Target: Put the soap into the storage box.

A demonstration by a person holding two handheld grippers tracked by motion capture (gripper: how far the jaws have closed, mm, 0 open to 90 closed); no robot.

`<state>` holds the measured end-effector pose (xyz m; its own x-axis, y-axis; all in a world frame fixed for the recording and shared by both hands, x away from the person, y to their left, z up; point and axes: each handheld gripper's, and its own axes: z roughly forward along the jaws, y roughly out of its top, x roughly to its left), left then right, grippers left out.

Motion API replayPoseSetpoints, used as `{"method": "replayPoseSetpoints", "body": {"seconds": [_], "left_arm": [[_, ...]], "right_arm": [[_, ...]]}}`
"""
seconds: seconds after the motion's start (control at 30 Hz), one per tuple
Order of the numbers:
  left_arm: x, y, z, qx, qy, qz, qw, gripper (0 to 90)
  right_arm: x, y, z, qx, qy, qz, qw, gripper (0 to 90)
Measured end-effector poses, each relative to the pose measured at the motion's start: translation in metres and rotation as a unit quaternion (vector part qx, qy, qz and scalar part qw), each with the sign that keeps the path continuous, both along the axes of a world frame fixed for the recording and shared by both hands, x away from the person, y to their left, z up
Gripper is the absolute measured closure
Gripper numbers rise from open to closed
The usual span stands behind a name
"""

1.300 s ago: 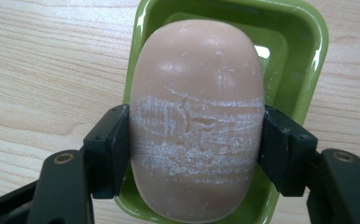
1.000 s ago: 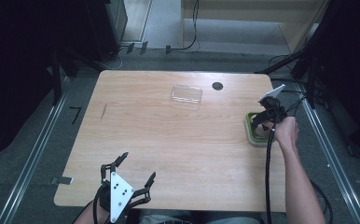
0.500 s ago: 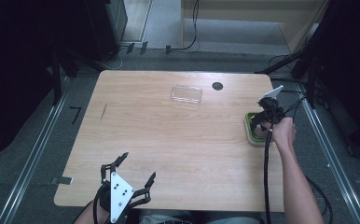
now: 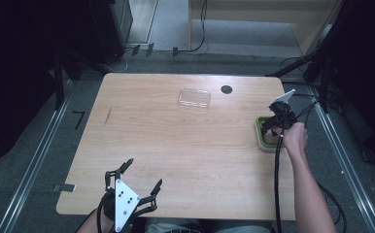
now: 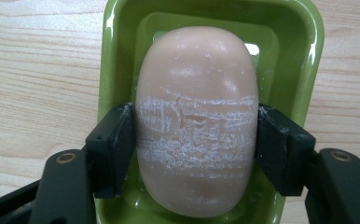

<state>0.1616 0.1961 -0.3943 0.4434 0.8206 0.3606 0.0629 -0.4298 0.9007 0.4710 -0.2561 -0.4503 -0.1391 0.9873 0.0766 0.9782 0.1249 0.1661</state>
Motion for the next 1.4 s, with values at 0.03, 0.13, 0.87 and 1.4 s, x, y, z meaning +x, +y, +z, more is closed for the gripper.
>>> {"method": "replayPoseSetpoints", "body": {"seconds": [0.03, 0.13, 0.87, 1.4], "left_arm": [[0.000, 0.000, 0.000, 0.000, 0.000, 0.000, 1.0000, 10.0], [0.000, 0.000, 0.000, 0.001, -0.001, -0.001, 1.0000, 10.0], [0.002, 0.001, 0.000, 0.000, 0.002, 0.003, 1.0000, 9.9], [0.000, 0.001, 0.000, 0.000, -0.001, 0.001, 1.0000, 10.0]], "right_arm": [[0.000, 0.000, 0.000, 0.000, 0.000, 0.000, 1.0000, 34.5], [0.000, -0.001, 0.000, 0.000, -0.001, -0.001, 1.0000, 34.1], [-0.007, 0.000, 0.013, -0.032, -0.007, 0.011, 0.9994, 14.6], [-0.035, 0.002, 0.037, -0.023, -0.008, 0.037, 0.9990, 9.7]]}}
